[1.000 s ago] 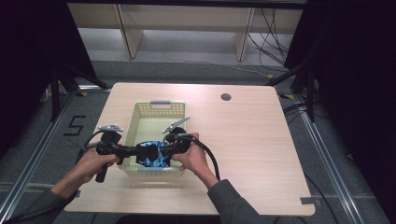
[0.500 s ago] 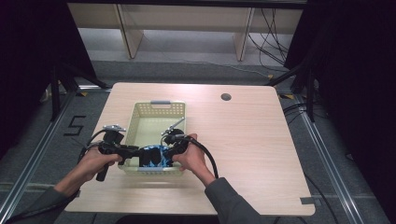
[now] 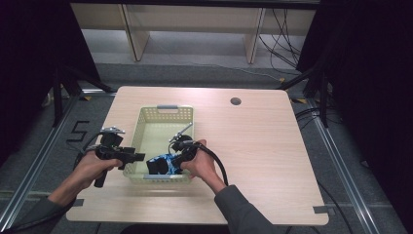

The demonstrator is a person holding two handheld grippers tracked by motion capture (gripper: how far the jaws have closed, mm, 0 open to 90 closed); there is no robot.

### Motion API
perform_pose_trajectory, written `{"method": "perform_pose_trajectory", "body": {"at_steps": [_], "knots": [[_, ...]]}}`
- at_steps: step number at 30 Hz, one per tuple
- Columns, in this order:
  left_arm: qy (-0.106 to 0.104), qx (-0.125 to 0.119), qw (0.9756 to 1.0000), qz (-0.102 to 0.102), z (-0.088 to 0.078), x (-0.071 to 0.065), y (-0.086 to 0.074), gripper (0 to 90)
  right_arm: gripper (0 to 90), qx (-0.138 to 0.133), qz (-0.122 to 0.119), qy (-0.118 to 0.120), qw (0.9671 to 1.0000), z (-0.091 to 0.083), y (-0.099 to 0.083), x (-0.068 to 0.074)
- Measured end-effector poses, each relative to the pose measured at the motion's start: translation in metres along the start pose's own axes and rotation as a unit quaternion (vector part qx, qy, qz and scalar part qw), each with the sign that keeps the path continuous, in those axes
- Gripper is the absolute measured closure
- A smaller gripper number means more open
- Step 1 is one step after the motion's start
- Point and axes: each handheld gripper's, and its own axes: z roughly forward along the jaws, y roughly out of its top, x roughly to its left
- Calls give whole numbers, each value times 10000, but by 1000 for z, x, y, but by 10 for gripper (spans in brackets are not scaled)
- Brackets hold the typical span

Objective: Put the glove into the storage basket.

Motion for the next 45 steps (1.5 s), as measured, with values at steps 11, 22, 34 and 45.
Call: {"method": "perform_pose_trajectory", "body": {"at_steps": [11, 22, 34, 45], "knots": [[-242, -205, 9995, 15, -1, -20, -3, 370, 480, -545, -32, -54, 9985, -18, 3, -2], [-424, -446, 9981, 21, -7, -36, -5, 307, 418, -1032, 34, -15, 9946, -41, -5, 2], [-590, -524, 9968, 156, -9, -53, -8, 278, 380, -1403, 215, -6, 9899, -62, -24, -3], [-683, -582, 9957, 221, -6, -63, -12, 266, 372, -1600, 257, -23, 9868, -74, -38, -4]]}}
